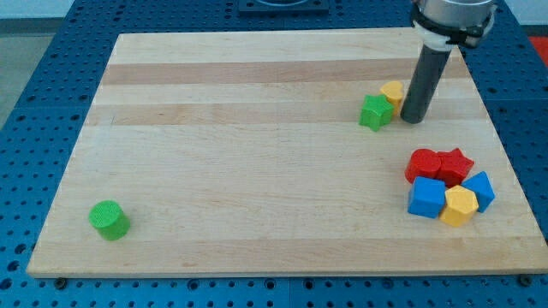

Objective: Push the green star into the green circle

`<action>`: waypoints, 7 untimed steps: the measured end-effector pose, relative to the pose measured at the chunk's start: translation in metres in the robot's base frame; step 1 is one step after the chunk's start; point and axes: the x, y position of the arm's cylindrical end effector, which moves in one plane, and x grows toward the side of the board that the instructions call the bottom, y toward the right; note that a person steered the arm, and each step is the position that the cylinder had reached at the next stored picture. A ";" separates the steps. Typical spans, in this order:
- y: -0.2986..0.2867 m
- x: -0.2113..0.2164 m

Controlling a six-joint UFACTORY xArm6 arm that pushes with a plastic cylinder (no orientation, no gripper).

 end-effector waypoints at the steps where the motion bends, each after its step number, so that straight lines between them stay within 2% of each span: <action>1: -0.015 -0.004; 3: -0.110 0.002; 7: -0.209 0.083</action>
